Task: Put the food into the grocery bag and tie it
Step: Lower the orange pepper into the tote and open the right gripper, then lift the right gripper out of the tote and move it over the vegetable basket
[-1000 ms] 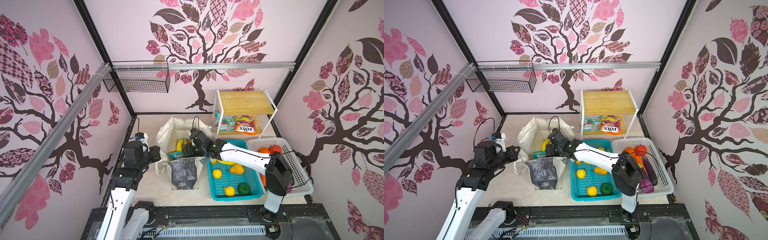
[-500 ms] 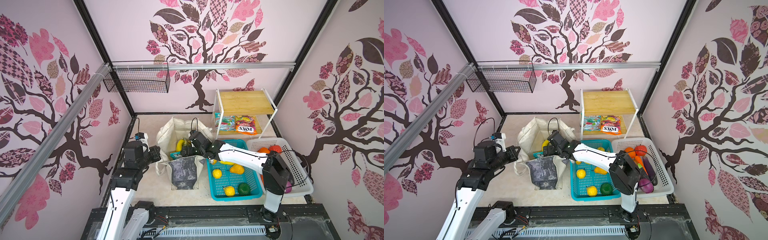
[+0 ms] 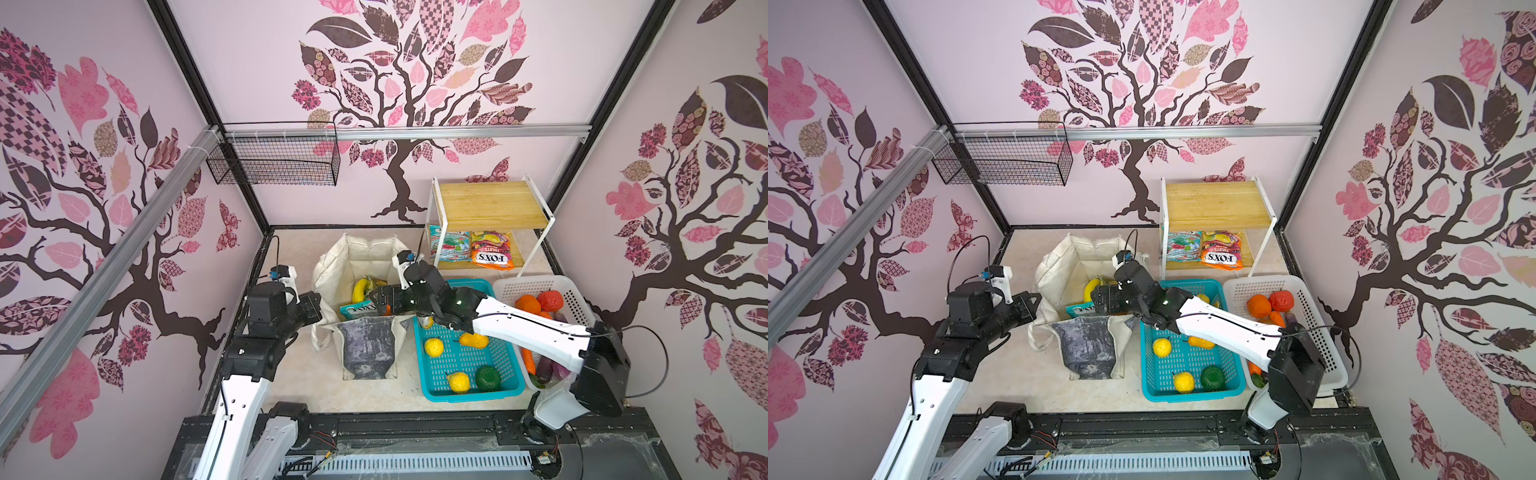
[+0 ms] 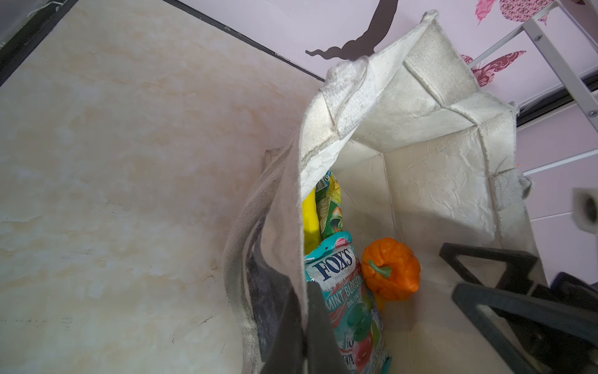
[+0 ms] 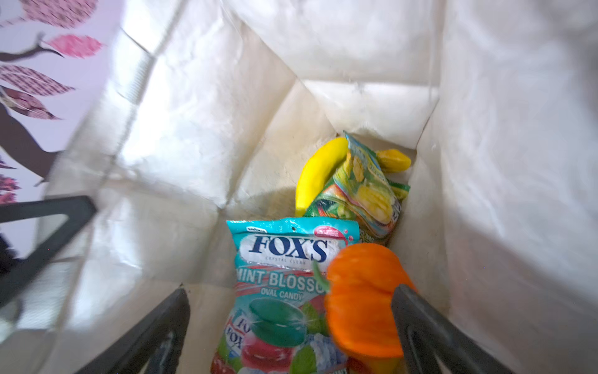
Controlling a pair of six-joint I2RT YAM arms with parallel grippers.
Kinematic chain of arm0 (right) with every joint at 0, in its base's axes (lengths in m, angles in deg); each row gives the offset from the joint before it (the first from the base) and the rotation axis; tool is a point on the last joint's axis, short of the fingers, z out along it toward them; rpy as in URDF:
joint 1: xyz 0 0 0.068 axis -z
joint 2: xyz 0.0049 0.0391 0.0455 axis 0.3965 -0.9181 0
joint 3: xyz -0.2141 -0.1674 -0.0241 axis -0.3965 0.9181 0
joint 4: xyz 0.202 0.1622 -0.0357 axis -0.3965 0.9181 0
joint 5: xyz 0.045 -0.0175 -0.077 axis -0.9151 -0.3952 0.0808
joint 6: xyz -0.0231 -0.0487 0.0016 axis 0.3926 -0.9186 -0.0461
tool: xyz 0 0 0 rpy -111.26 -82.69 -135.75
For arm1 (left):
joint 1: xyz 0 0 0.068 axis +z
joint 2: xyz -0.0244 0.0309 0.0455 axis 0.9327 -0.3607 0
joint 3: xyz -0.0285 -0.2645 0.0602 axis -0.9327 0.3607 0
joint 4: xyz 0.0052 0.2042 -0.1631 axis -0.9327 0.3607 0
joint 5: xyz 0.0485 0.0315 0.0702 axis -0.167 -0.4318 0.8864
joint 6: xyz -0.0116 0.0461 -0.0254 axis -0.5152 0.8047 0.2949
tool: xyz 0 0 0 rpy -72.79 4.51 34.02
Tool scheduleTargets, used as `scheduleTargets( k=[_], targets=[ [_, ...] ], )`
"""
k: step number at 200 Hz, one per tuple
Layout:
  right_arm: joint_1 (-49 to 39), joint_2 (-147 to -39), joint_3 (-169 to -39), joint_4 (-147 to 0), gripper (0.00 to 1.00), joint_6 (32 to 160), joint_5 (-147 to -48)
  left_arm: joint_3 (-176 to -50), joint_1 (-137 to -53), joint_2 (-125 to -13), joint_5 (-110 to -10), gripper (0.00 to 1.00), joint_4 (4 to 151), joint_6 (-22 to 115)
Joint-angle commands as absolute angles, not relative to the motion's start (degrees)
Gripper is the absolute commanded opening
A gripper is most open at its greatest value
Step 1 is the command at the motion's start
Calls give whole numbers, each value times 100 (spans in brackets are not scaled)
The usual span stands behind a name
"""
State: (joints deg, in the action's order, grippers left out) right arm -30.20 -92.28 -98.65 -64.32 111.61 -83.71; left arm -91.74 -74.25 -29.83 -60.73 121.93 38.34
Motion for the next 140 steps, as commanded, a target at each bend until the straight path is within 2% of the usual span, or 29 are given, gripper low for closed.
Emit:
scheduleTargets(
  k=[1, 52, 140],
  targets=[
    [-3037, -8804, -9648, -6728, 100, 10993, -8009, -9027, -7410, -2970, -6071, 0, 12202, 3927],
    [-3033, -7940, -9100, -6711, 100, 10868, -6396, -9027, -7411, -2992, -6066, 0, 12207, 3919],
    [-2952, -6739, -8588, -6050, 100, 10708, -4954, -9035, -7412, -3025, -6018, 0, 12233, 3932]
  ],
)
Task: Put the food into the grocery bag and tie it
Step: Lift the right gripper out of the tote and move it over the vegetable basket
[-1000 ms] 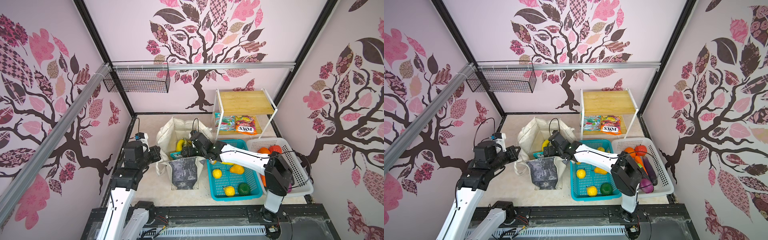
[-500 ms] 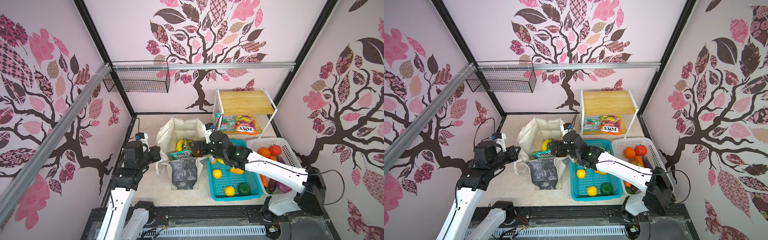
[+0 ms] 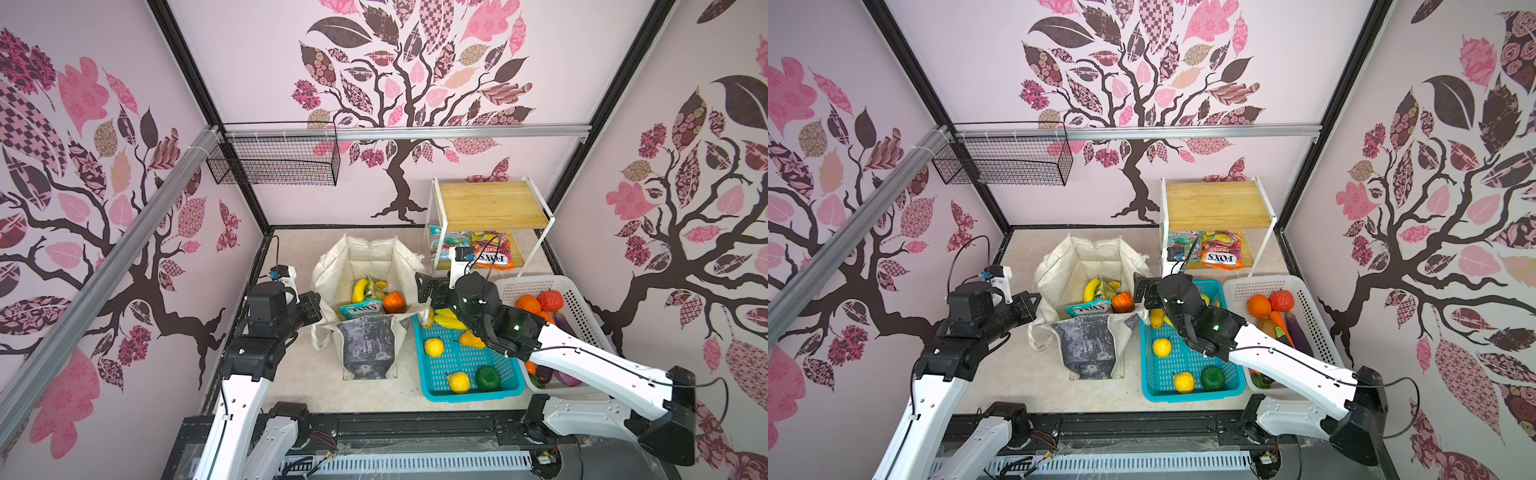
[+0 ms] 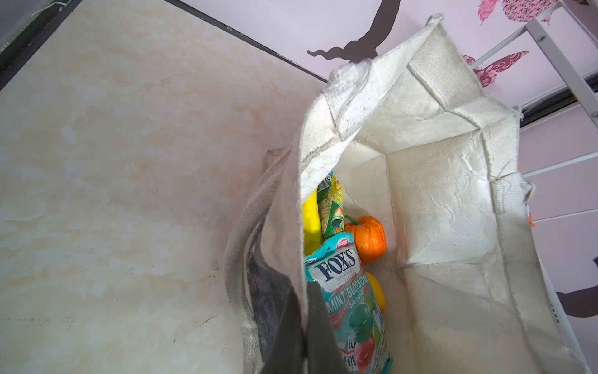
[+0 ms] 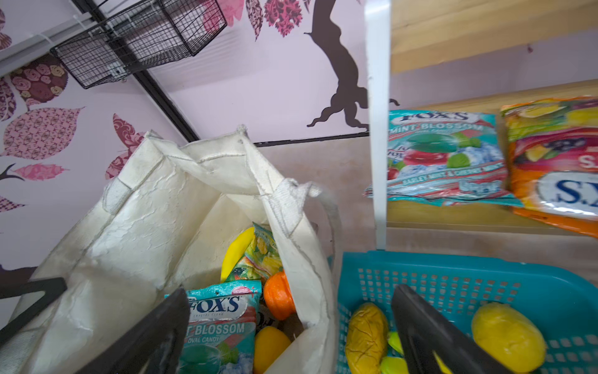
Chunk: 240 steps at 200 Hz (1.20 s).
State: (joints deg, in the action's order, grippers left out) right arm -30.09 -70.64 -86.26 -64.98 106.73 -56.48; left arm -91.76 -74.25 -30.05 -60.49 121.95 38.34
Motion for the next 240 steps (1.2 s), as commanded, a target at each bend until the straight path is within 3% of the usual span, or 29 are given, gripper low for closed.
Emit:
scheduleTargets(
  k=[1, 33, 74, 106, 139, 194, 240],
  targets=[
    [-2949, -6730, -8578, -6029, 100, 10723, -4933, -9035, -7412, -3024, -6018, 0, 12233, 3934],
    [-2762, -5885, -7926, -6081, 100, 10776, -4756, -9035, -7416, -3023, -6000, 0, 12242, 3936],
    [-1469, -5093, -7470, -5468, 100, 11343, -5130, -9034, -7412, -3040, -6009, 0, 12250, 3941],
    [-508, -5033, -7228, -4910, 100, 11670, -4988, -9036, -7407, -3038, -6000, 0, 12254, 3936],
    [485, -5146, -6879, -4915, 100, 11875, -5639, -9046, -7414, -3008, -5974, 0, 12259, 3943],
    [1075, -5673, -6481, -5121, 100, 12030, -5737, -9045, -7411, -3005, -6018, 0, 12250, 3951],
    [2456, -5832, -6174, -5693, 98, 11812, -7525, -9052, -7413, -3014, -6046, 0, 12243, 3945]
  ],
)
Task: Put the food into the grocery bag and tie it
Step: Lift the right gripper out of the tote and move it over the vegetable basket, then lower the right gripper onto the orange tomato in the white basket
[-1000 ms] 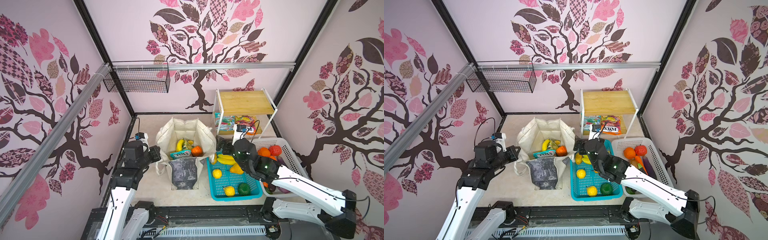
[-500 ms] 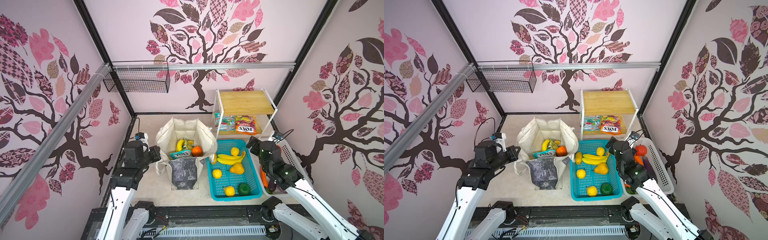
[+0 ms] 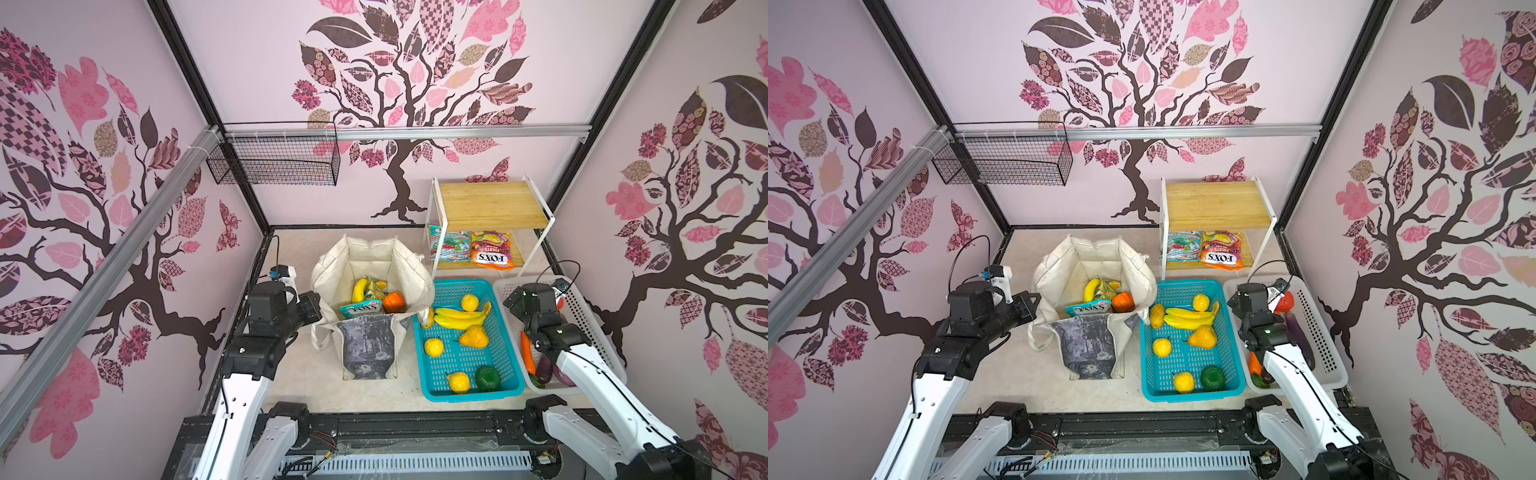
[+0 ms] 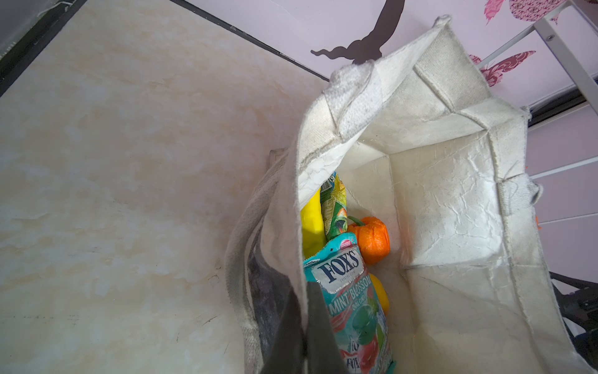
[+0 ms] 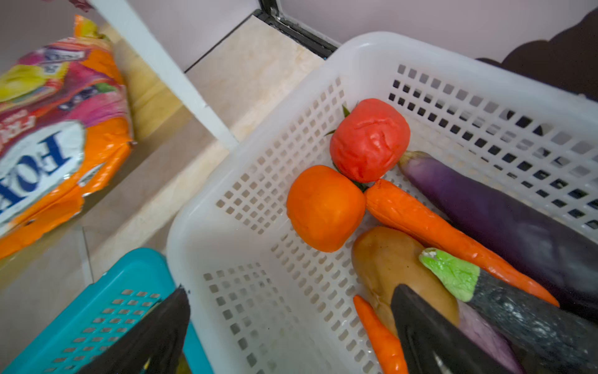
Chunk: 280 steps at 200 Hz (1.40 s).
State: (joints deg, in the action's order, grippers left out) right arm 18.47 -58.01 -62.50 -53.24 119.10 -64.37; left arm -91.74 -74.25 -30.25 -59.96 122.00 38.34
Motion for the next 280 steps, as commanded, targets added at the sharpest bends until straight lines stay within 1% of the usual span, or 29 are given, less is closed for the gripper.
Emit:
scheduleTargets(
  k=[1, 9, 18, 30, 55, 73, 86, 126, 154, 174, 183, 216, 251, 280],
  targets=[
    [2479, -5832, -6171, -5709, 98, 11802, -7550, -9048, -7413, -3014, -6045, 0, 12247, 3945],
    [2611, -5883, -6155, -5773, 99, 11735, -7677, -9048, -7406, -2998, -6044, 0, 12244, 3946],
    [2625, -5954, -6168, -5789, 100, 11673, -7600, -9048, -7407, -2997, -6035, 0, 12242, 3949],
    [2676, -6103, -6186, -5852, 97, 11594, -7649, -9044, -7415, -2996, -6029, 0, 12237, 3951],
    [3261, -6459, -6169, -6123, 87, 11591, -8644, -9056, -7406, -3035, -6035, 0, 12255, 3950],
    [3781, -6619, -6095, -6305, 86, 11751, -9094, -9066, -7408, -3040, -6035, 0, 12269, 3957],
    [3945, -6686, -6080, -6376, 85, 11810, -9198, -9062, -7405, -3031, -6031, 0, 12261, 3955],
    [3955, -6944, -6067, -6705, 81, 11968, -9263, -9055, -7411, -3031, -6044, 0, 12267, 3962],
    [3958, -7278, -6177, -6795, 78, 11972, -9034, -9057, -7409, -3022, -6046, 0, 12259, 3958],
    [3961, -7473, -6218, -6900, 70, 11938, -8972, -9056, -7406, -3008, -6035, 0, 12259, 3952],
    [3960, -7555, -6253, -6916, 68, 11908, -9012, -9060, -7411, -3014, -6040, 0, 12259, 3949],
    [3962, -7734, -6267, -6930, 67, 11868, -9044, -9054, -7407, -2999, -6044, 0, 12255, 3962],
    [3957, -7803, -6205, -7016, 56, 11865, -9387, -9060, -7391, -2989, -6052, 0, 12244, 3962],
    [3957, -7902, -6210, -7007, 56, 11897, -9637, -9060, -7373, -2970, -6062, 0, 12242, 3959]
  ],
)
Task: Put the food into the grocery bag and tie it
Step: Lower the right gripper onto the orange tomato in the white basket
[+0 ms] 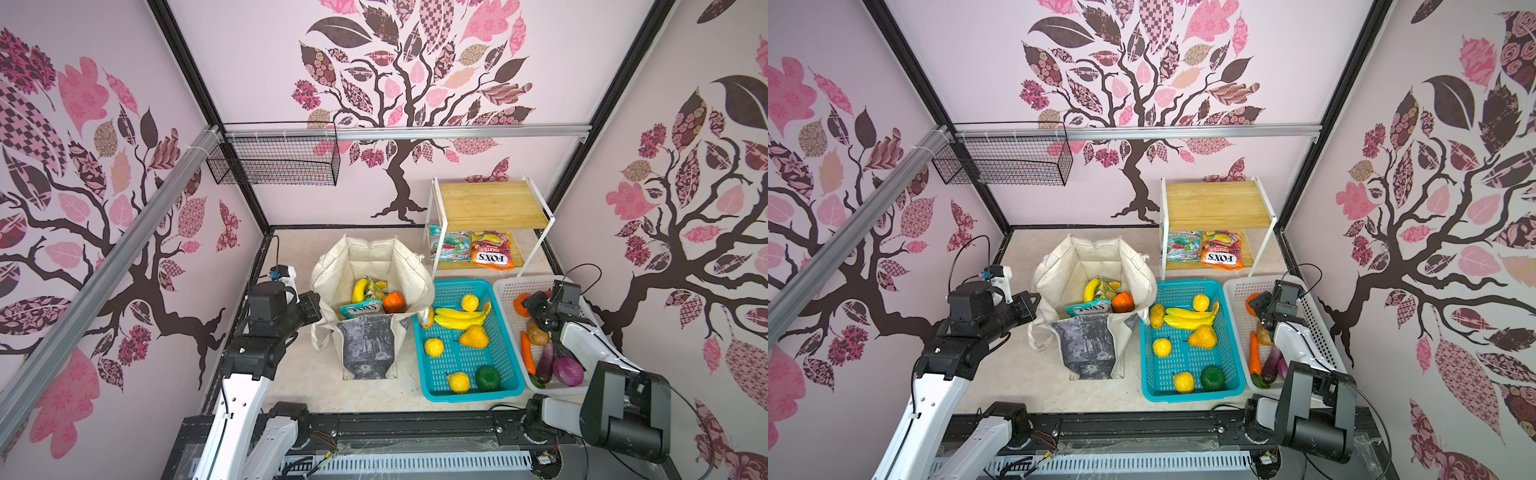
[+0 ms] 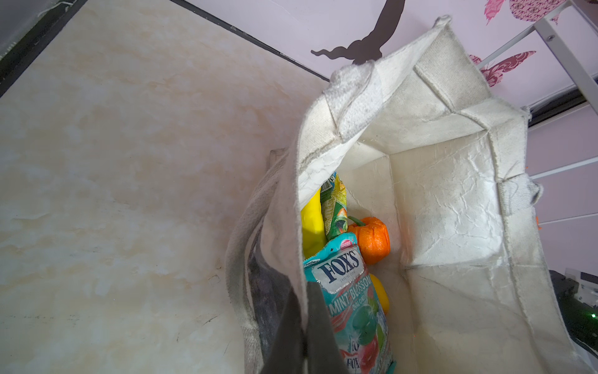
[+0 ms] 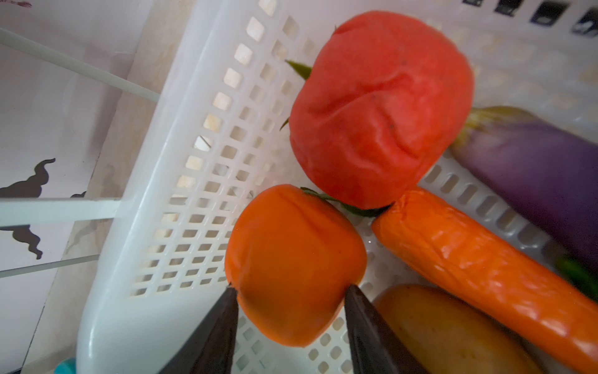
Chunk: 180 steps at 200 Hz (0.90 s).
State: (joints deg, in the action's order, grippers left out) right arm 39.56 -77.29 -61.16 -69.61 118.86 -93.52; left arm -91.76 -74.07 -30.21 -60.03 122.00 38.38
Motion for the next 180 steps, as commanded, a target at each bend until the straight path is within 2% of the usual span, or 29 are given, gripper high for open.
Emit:
scheduleTargets(
  k=[1, 46, 86, 123, 144, 167, 180],
  targets=[
    [3959, -7904, -6211, -6995, 56, 11898, -9647, -9061, -7376, -2970, -6062, 0, 12246, 3961],
    [3962, -7717, -6216, -6850, 52, 11887, -10624, -9057, -7361, -2945, -6062, 0, 12245, 3961],
    [3953, -7501, -6368, -6550, 74, 11530, -9861, -9045, -7363, -2943, -6064, 0, 12241, 3960],
    [3936, -7461, -6310, -6561, 86, 11124, -9173, -9046, -7358, -2936, -6062, 0, 12242, 3956],
    [3905, -7470, -6296, -6654, 89, 11033, -8964, -9057, -7356, -2961, -6062, 0, 12241, 3960],
    [3887, -7736, -6391, -6724, 84, 10925, -9131, -9056, -7358, -2966, -6054, 0, 12247, 3960],
    [3842, -7893, -6432, -6754, 86, 10828, -9179, -9047, -7348, -2970, -6053, 0, 12250, 3961]
  ],
)
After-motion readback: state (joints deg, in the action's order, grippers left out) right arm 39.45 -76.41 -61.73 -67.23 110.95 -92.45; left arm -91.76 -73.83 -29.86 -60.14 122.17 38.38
